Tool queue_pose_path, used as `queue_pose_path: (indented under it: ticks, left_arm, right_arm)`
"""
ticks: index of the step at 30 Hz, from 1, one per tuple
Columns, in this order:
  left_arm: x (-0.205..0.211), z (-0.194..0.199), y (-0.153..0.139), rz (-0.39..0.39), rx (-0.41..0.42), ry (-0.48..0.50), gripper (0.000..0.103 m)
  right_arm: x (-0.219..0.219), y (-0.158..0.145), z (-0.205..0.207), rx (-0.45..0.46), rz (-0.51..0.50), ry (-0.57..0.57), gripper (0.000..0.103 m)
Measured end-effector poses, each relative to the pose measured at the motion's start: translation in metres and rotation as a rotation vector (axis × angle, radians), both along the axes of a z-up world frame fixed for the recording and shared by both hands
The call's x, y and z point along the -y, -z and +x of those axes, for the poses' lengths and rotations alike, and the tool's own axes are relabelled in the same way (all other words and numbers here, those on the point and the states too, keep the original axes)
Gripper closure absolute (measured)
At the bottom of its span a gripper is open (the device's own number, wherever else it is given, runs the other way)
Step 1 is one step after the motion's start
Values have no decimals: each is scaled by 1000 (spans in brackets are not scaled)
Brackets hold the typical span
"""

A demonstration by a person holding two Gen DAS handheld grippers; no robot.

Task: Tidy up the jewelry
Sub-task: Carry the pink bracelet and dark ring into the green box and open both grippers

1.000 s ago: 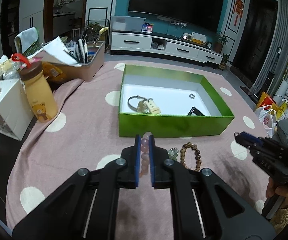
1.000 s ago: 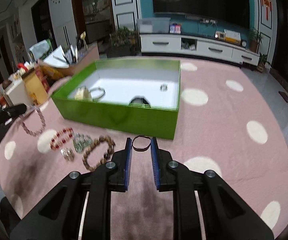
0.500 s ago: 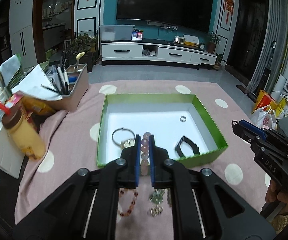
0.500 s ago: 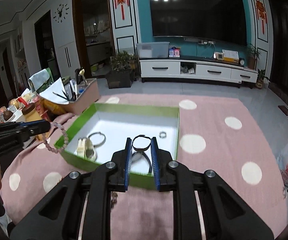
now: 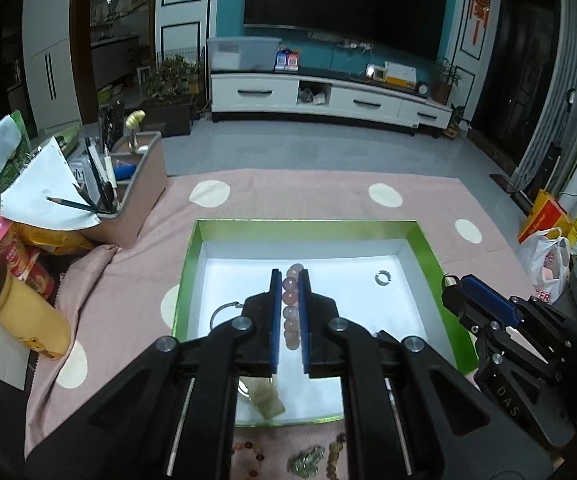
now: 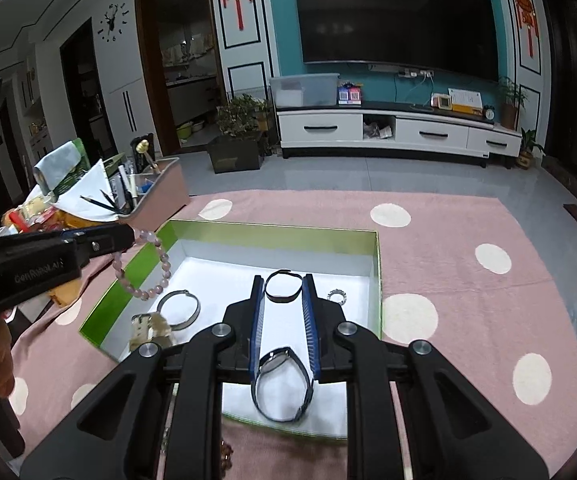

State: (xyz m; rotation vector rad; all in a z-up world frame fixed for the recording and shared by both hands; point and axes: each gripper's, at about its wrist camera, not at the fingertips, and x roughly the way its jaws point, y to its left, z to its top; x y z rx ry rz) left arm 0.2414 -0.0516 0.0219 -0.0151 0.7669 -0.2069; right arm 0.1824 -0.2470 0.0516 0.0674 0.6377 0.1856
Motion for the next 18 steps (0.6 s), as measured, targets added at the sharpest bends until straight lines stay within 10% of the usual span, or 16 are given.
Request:
queue_pose_path:
  ticks: [18]
  left_arm:
    - [7,32,38,77,-102,-25,93]
  right_arm:
    - [-7,27,36,-110,-15,15,82]
